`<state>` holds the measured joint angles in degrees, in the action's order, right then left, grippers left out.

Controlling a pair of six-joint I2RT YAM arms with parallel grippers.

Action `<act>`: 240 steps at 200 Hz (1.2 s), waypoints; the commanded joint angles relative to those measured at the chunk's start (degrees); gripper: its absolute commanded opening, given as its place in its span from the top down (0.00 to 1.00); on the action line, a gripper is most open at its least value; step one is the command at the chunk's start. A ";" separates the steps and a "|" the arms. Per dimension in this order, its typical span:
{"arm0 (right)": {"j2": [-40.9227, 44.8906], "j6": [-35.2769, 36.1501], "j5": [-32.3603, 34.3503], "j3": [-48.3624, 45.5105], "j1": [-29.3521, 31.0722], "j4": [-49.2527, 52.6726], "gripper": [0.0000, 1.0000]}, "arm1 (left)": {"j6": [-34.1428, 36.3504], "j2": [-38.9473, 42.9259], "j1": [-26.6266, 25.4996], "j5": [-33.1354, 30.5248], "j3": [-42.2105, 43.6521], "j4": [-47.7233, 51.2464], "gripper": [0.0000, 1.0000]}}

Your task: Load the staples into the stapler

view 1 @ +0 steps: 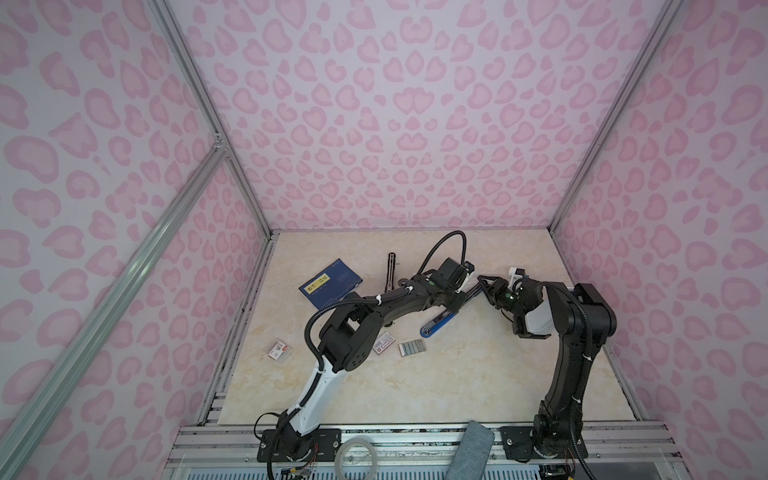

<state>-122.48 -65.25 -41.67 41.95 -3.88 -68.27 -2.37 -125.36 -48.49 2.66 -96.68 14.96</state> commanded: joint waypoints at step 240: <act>-0.24 0.33 -1.66 -0.56 0.71 -4.24 0.56 | 2.55 22.90 4.46 11.23 52.99 -42.18 0.50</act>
<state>-122.52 -65.30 -43.09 41.17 -3.27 -70.37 -0.03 -101.43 -44.21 13.67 -43.20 -26.52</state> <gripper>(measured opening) 0.434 0.500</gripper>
